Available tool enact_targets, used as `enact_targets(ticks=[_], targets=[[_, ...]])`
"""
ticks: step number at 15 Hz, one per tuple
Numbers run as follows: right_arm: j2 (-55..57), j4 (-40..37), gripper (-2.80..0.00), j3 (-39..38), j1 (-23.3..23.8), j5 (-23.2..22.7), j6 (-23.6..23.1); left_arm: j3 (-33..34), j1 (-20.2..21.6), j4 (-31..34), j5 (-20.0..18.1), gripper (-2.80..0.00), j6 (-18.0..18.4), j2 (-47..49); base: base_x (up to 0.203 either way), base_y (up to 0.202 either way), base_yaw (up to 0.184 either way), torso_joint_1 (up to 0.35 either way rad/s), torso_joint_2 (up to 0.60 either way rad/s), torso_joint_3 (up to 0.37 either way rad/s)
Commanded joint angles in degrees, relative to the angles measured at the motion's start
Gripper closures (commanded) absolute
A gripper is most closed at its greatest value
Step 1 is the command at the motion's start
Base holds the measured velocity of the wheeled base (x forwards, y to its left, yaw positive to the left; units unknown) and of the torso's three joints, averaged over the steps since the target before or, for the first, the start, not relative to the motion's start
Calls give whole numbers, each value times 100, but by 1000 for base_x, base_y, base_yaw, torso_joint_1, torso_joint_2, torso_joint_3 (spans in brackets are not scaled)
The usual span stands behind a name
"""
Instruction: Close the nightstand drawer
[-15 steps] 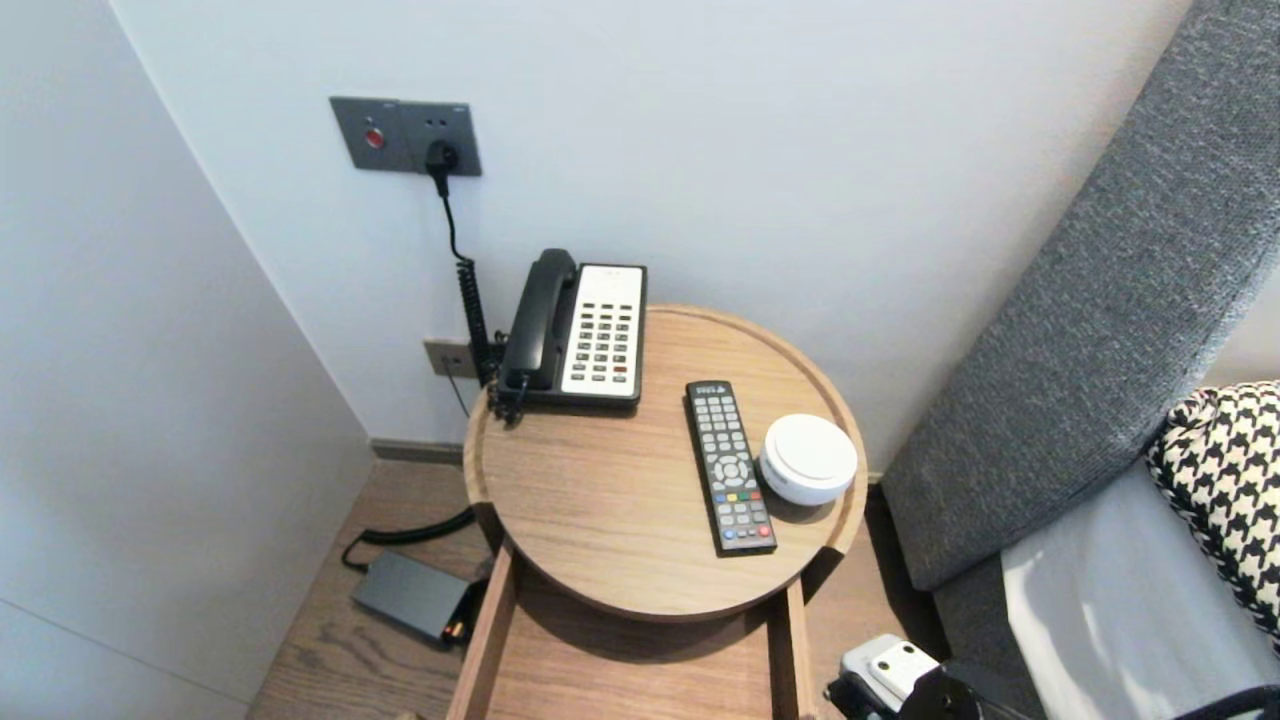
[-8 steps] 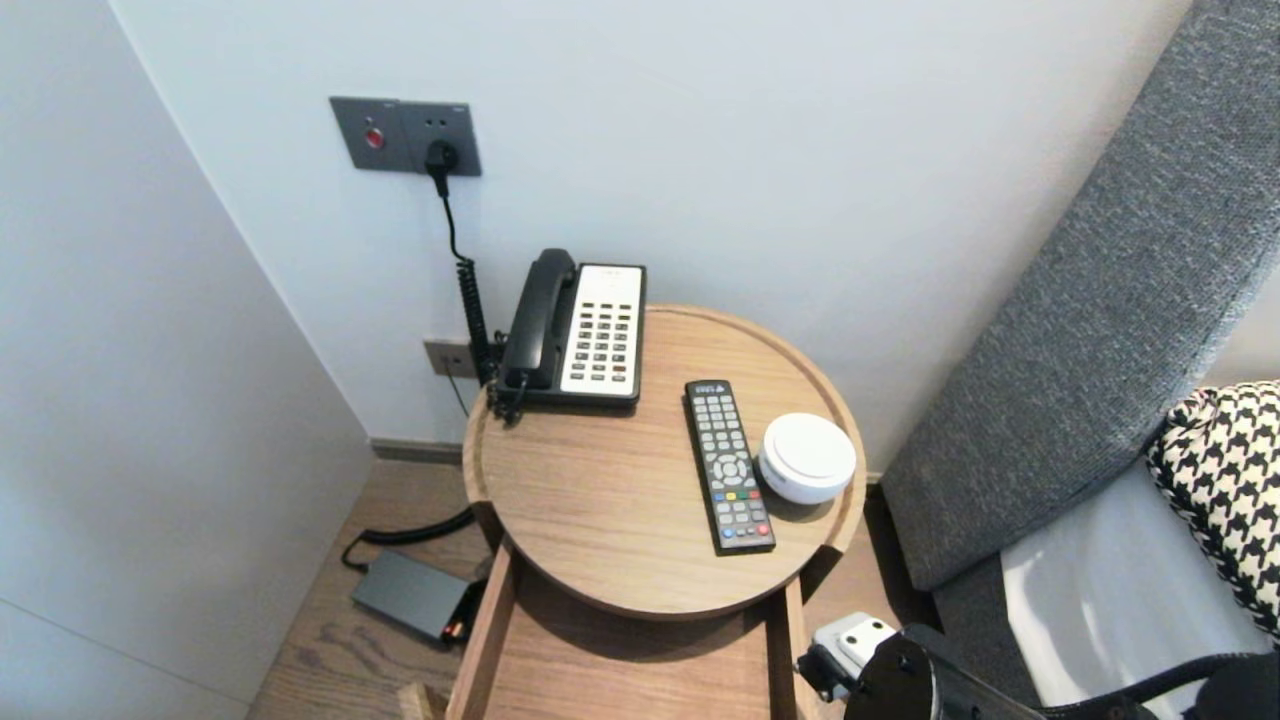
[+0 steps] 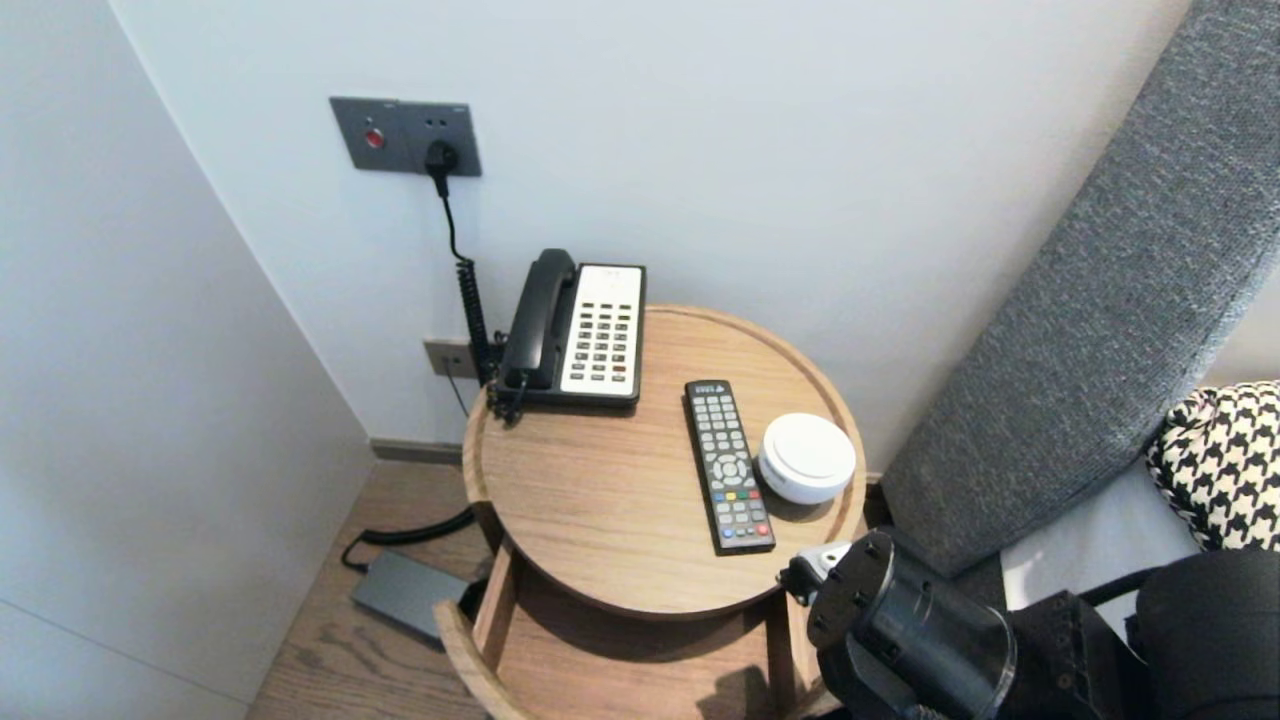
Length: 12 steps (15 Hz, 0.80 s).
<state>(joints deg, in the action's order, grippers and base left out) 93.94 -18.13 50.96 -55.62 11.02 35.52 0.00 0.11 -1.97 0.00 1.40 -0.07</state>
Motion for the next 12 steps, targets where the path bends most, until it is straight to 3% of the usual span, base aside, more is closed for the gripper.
enact_targets(ticks=[1, 12], targets=[[247, -7, 0, 245, 209, 31, 9, 55, 6, -5, 0, 0, 0, -1, 0, 0, 0, 0, 0, 0], [617, -15, 0, 925, 667, 67, 16, 70, -2, -5, 0, 0, 0, -1, 0, 0, 0, 0, 0, 0]])
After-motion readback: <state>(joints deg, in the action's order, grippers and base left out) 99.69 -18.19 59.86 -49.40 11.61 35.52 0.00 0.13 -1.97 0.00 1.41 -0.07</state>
